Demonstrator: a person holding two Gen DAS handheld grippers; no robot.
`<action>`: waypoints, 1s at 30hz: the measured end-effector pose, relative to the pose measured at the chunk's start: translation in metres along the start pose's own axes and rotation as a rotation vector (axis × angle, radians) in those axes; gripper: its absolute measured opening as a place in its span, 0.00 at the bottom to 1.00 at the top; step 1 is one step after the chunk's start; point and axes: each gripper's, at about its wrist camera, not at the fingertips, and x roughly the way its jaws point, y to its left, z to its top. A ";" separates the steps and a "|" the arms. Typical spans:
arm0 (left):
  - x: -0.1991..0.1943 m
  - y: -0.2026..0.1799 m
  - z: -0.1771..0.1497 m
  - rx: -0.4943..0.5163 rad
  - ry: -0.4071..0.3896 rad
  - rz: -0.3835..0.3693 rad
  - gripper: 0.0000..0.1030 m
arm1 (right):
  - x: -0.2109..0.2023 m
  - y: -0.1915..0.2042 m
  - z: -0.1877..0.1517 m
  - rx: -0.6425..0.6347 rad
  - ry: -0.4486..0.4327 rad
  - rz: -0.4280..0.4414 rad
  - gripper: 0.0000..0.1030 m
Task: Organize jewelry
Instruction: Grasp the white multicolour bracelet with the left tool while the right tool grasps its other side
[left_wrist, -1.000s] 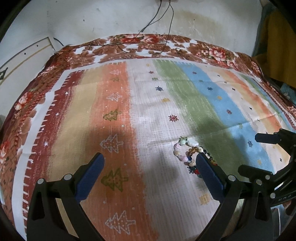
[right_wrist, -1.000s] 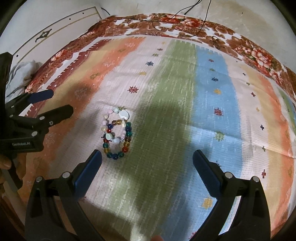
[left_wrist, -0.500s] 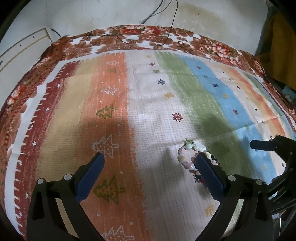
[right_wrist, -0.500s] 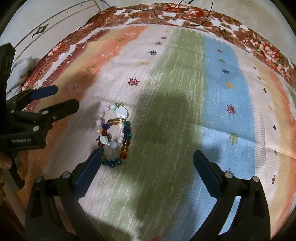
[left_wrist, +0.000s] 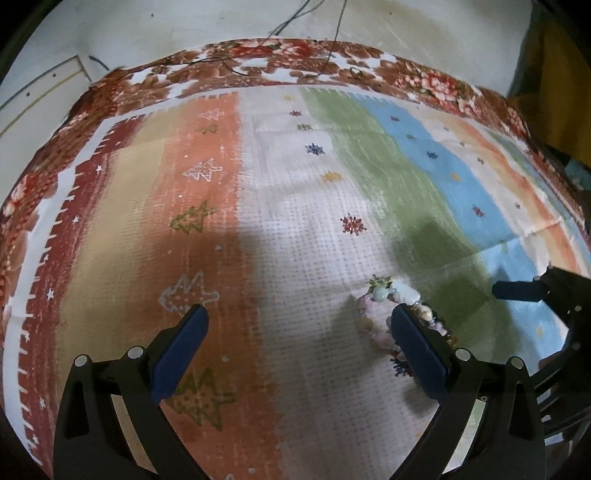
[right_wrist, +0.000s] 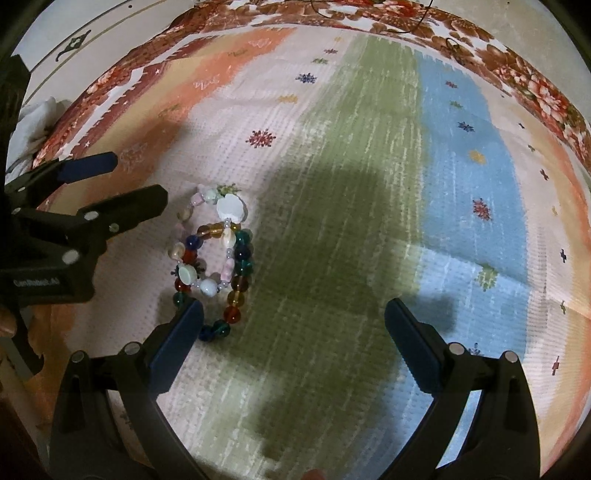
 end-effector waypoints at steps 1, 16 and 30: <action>0.002 -0.001 0.000 0.009 0.003 0.009 0.94 | 0.002 0.000 0.000 0.001 0.003 0.002 0.94; 0.030 -0.009 -0.001 0.055 0.069 0.036 0.94 | 0.010 0.001 0.003 -0.007 0.016 -0.014 0.95; 0.027 0.003 -0.006 0.041 0.103 0.056 0.93 | 0.012 -0.003 0.001 -0.011 0.035 -0.021 0.95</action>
